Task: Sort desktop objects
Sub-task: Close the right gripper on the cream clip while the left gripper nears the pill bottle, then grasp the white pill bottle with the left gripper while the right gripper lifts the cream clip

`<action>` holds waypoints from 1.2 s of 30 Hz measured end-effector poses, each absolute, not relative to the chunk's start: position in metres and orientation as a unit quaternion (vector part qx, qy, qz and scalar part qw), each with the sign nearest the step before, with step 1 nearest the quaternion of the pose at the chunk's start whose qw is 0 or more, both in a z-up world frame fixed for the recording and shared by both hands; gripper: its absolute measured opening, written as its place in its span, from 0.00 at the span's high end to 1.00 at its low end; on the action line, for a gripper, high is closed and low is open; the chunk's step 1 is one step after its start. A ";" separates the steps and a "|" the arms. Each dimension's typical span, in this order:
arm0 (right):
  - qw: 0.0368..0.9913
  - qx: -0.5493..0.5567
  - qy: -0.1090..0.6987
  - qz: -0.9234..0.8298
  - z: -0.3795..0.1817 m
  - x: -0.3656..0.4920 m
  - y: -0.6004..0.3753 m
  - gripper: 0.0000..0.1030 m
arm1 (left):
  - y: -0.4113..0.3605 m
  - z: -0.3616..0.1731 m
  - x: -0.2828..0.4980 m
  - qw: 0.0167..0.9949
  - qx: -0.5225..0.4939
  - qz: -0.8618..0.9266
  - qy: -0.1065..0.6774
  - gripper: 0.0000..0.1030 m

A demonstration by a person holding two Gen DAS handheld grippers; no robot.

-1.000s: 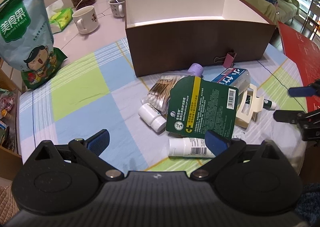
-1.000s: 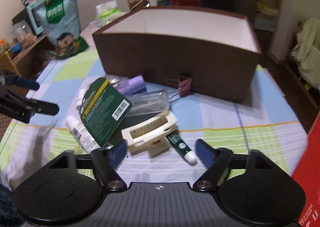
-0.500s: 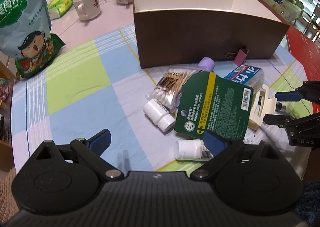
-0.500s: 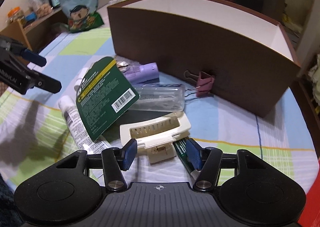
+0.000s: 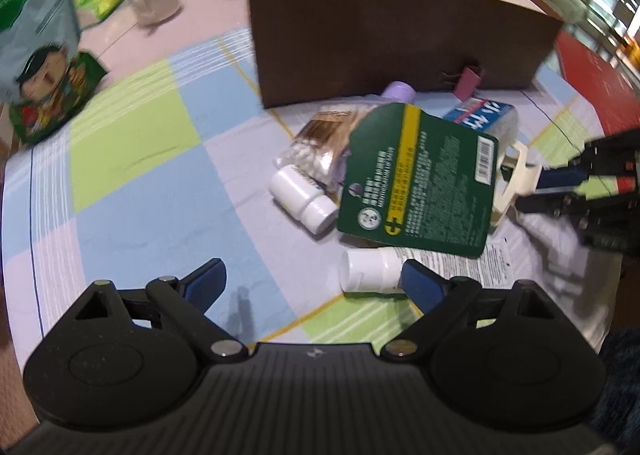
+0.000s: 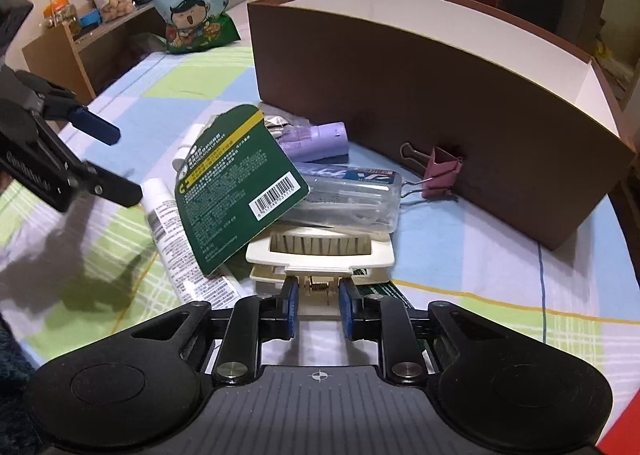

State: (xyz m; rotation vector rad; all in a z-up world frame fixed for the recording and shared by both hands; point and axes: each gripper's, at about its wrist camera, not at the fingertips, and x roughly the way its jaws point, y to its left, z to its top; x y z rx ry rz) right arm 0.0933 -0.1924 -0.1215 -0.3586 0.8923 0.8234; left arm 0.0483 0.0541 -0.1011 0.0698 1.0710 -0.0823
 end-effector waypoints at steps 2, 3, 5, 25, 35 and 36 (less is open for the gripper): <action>0.807 -0.166 0.418 0.383 -0.118 0.092 -0.195 0.81 | 0.055 -0.101 0.051 0.861 0.037 -0.040 0.506 0.14; 0.807 -0.167 0.418 0.383 -0.116 0.090 -0.196 0.81 | 0.056 -0.101 0.053 0.862 0.037 -0.040 0.504 0.18; 0.807 -0.166 0.420 0.380 -0.113 0.087 -0.199 0.81 | 0.066 -0.102 0.061 0.863 0.015 -0.021 0.504 0.23; 0.802 -0.162 0.431 0.379 -0.115 0.081 -0.198 0.80 | 0.099 -0.125 0.101 0.856 -0.025 -0.010 0.516 0.77; 0.801 -0.180 0.425 0.381 -0.120 0.079 -0.188 0.52 | 0.092 -0.129 0.109 0.863 0.014 -0.027 0.505 0.70; 0.806 -0.179 0.419 0.378 -0.119 0.078 -0.189 0.32 | 0.092 -0.129 0.109 0.863 0.017 -0.028 0.504 0.70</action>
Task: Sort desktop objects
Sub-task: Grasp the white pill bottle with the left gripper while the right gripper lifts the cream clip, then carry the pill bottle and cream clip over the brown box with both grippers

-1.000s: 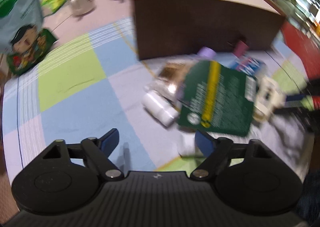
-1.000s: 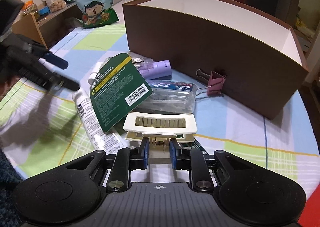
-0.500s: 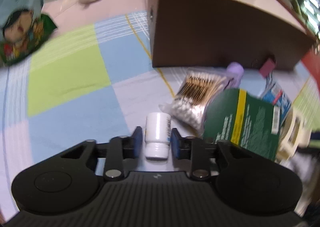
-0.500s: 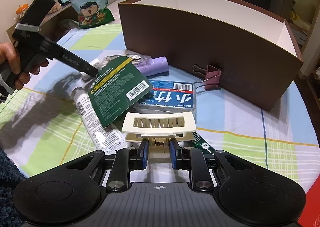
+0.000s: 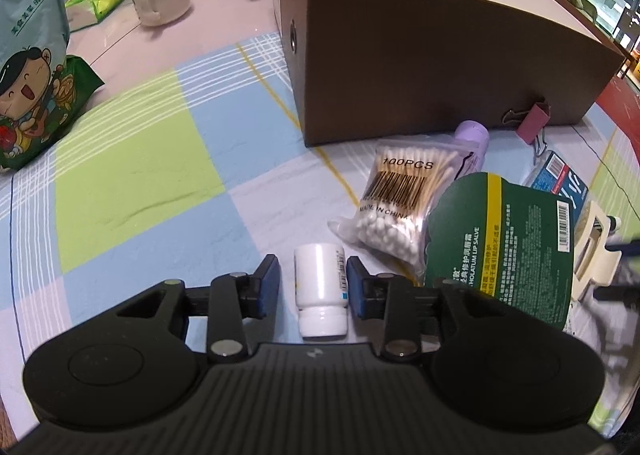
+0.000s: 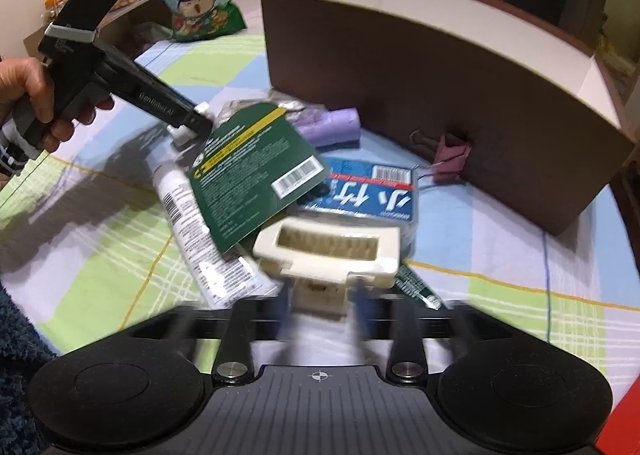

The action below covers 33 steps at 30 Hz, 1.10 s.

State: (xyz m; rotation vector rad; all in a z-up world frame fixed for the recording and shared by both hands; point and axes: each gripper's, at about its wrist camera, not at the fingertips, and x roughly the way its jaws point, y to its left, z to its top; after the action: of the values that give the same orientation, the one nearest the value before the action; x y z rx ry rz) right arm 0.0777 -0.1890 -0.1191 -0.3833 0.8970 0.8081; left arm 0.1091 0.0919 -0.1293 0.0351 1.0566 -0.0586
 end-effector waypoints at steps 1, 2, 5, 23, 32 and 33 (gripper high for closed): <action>0.813 -0.175 0.408 0.376 -0.116 0.076 -0.190 0.31 | 0.092 -0.130 0.109 0.863 0.019 -0.029 0.503 0.70; 0.817 -0.166 0.401 0.379 -0.114 0.075 -0.192 0.31 | 0.092 -0.130 0.109 0.864 0.022 -0.030 0.503 0.70; 0.818 -0.144 0.417 0.370 -0.113 0.079 -0.192 0.32 | 0.092 -0.131 0.109 0.865 0.022 -0.030 0.501 0.70; 0.821 -0.133 0.439 0.341 -0.118 0.076 -0.182 0.67 | 0.092 -0.132 0.112 0.868 0.024 -0.028 0.496 0.71; 0.833 -0.136 0.422 0.333 -0.111 0.073 -0.185 0.67 | 0.091 -0.131 0.111 0.868 0.023 -0.036 0.494 0.78; 0.834 -0.137 0.419 0.332 -0.110 0.073 -0.185 0.67 | 0.091 -0.131 0.110 0.868 0.020 -0.038 0.495 0.78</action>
State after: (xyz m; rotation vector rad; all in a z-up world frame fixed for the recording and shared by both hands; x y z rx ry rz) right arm 0.0726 -0.1854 -0.1099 -0.2905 0.8882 0.7032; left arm 0.1104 0.0912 -0.1308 0.0421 1.0371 -0.0792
